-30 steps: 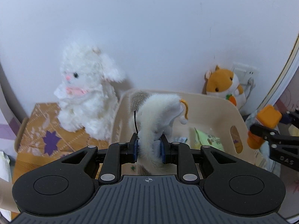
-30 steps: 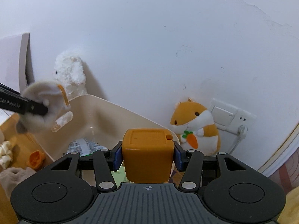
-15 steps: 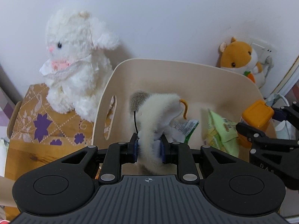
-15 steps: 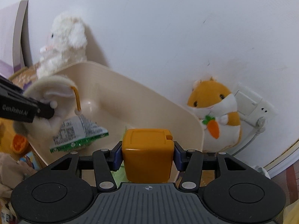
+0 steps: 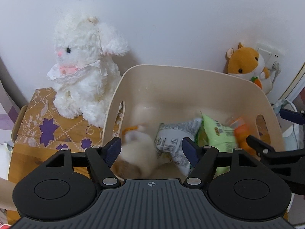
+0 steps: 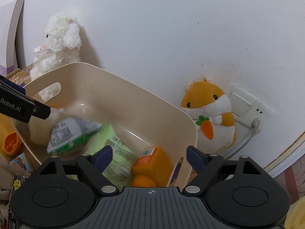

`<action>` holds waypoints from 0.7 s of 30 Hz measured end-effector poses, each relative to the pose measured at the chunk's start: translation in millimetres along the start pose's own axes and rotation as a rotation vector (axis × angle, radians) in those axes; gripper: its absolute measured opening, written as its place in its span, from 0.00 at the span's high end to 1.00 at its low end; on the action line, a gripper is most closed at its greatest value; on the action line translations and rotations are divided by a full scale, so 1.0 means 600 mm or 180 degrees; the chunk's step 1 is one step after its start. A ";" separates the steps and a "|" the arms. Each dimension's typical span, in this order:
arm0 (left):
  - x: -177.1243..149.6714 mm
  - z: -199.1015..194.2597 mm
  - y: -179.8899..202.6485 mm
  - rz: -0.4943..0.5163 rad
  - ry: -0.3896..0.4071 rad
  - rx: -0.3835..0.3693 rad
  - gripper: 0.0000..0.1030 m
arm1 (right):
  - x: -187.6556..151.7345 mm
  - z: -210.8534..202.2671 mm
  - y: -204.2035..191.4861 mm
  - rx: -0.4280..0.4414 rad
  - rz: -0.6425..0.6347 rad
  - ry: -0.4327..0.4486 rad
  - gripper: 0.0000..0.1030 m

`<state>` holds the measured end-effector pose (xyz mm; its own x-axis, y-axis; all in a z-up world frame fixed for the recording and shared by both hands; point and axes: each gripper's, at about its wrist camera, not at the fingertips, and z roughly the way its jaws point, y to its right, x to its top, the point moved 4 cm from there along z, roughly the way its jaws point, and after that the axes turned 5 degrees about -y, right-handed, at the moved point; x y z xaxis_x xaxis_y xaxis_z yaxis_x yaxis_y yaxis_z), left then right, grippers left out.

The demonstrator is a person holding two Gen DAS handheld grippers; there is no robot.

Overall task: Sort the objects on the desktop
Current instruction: 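Carry the plush and orange bottle to the beige bin and release both, then grasp the cream scrunchie with the left tool while the right tool grasps the dark candy box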

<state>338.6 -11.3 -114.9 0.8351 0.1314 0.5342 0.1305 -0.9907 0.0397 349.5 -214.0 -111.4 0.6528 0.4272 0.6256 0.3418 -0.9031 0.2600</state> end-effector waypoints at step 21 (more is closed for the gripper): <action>-0.089 -0.104 -0.155 0.0140 0.0089 0.0247 0.26 | -0.123 -0.122 -0.055 0.0033 -0.0280 -0.0072 0.00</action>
<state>248.4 71.6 -94.2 0.8259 0.0855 0.5573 0.1357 -0.9895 -0.0492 240.9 -219.1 -112.4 0.6350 0.5059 0.5838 0.4054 -0.8616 0.3055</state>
